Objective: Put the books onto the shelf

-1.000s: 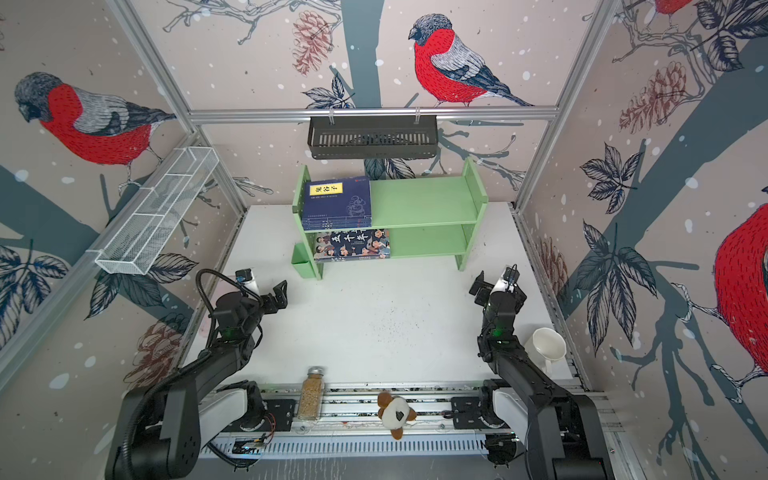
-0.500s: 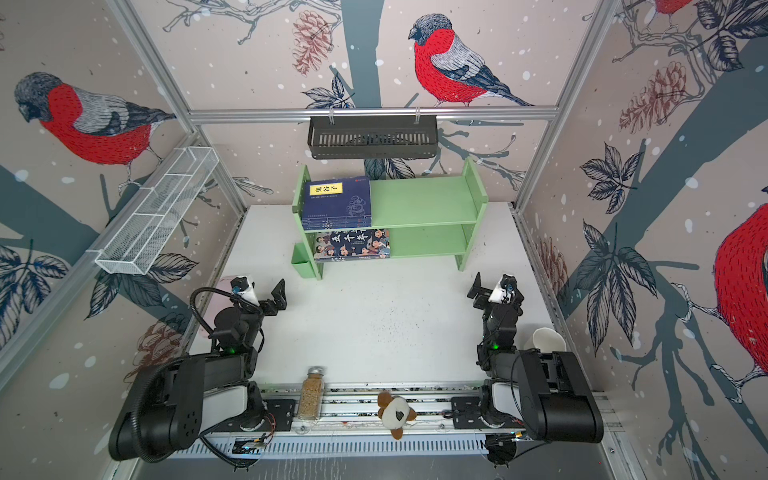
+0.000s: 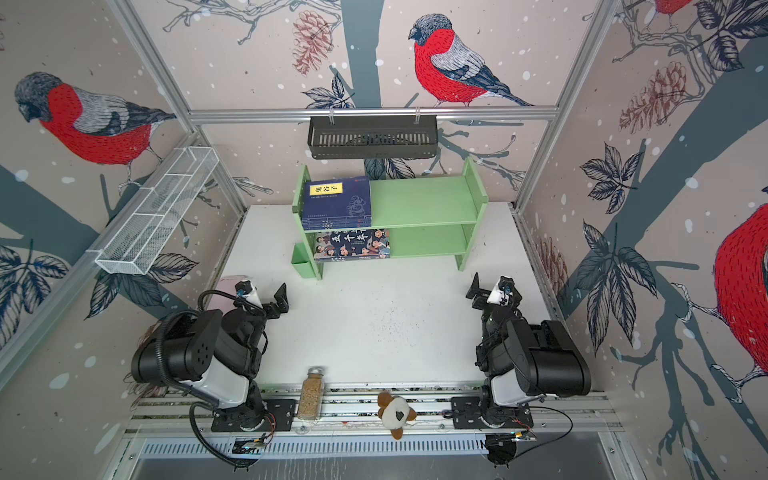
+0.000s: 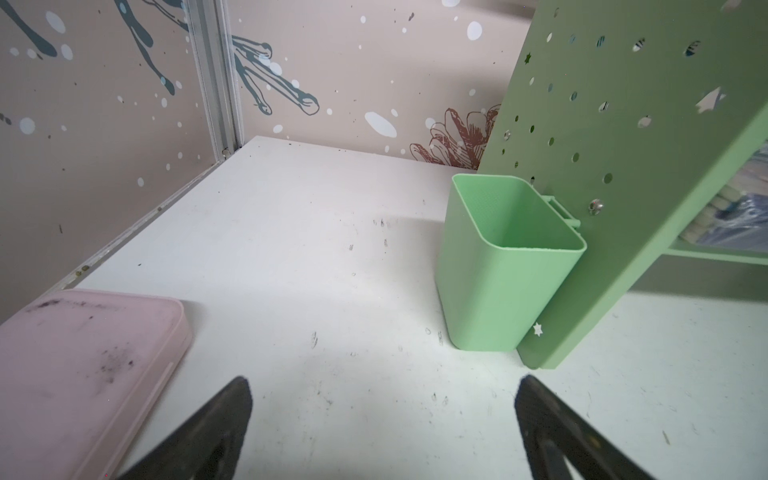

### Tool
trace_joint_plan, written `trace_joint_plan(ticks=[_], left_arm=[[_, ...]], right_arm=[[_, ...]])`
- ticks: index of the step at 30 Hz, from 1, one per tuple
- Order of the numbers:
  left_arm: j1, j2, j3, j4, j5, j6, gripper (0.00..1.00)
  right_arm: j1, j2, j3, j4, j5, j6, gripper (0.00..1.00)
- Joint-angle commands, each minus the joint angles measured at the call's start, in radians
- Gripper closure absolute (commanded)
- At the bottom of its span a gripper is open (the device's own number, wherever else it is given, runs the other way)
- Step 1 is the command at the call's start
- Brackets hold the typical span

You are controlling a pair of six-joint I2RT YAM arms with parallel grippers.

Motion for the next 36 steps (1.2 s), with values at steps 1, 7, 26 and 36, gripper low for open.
trace_joint_plan(ticks=[1, 7, 26, 36], left_arm=[[0.002, 0.011, 0.005, 0.251, 0.000, 0.008, 0.01], [0.002, 0.013, 0.006, 0.251, 0.000, 0.009, 0.01], [0.002, 0.013, 0.005, 0.252, 0.000, 0.009, 0.01], [0.002, 0.013, 0.006, 0.252, 0.002, 0.009, 0.01]], right_arm=[[-0.008, 0.005, 0.040, -0.048, -0.013, 0.011, 0.00], [-0.014, 0.010, 0.150, -0.253, -0.030, 0.015, 0.00], [0.061, 0.035, 0.215, -0.342, 0.090, -0.037, 0.00], [0.060, 0.038, 0.219, -0.347, 0.088, -0.036, 0.00]])
